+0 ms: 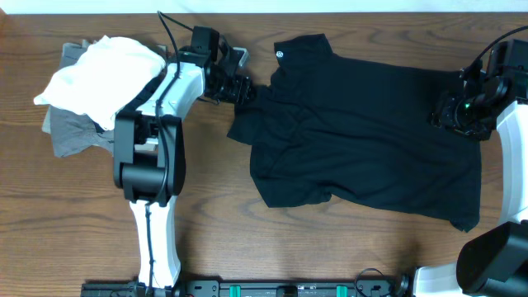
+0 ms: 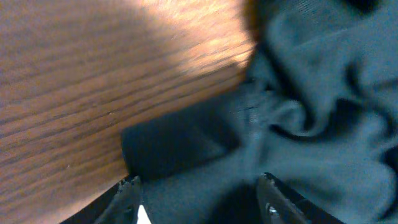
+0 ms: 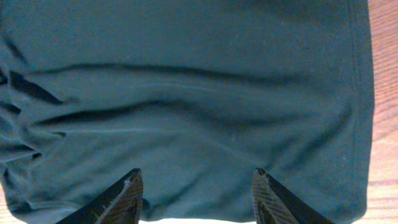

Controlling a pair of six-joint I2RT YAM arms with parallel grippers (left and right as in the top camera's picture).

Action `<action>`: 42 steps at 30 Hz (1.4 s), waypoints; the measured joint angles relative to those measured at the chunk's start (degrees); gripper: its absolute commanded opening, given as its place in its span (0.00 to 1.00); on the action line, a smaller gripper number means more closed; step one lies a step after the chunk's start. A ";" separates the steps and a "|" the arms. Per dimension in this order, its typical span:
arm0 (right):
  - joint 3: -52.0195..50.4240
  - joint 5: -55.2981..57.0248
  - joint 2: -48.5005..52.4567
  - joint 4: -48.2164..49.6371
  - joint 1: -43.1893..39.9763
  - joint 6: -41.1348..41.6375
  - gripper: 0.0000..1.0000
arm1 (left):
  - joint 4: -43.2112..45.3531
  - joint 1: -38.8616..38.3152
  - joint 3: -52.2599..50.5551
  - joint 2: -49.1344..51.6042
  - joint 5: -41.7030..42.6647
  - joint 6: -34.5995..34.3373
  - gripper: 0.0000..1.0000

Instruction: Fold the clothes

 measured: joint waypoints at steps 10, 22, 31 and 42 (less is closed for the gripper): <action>-0.04 -0.76 -0.02 2.84 0.00 1.49 0.53 | 4.76 0.04 0.11 1.27 0.66 0.76 0.06; -0.04 -0.83 0.00 6.88 0.00 3.28 0.56 | 21.33 2.71 0.17 1.40 2.64 -6.95 0.06; -0.22 -0.13 0.00 6.29 -0.02 4.48 0.73 | 13.44 8.20 0.22 1.42 16.15 -11.19 0.48; -0.92 2.12 7.34 -5.92 -7.56 6.82 0.78 | -0.17 8.00 0.22 -0.66 16.00 -8.50 0.50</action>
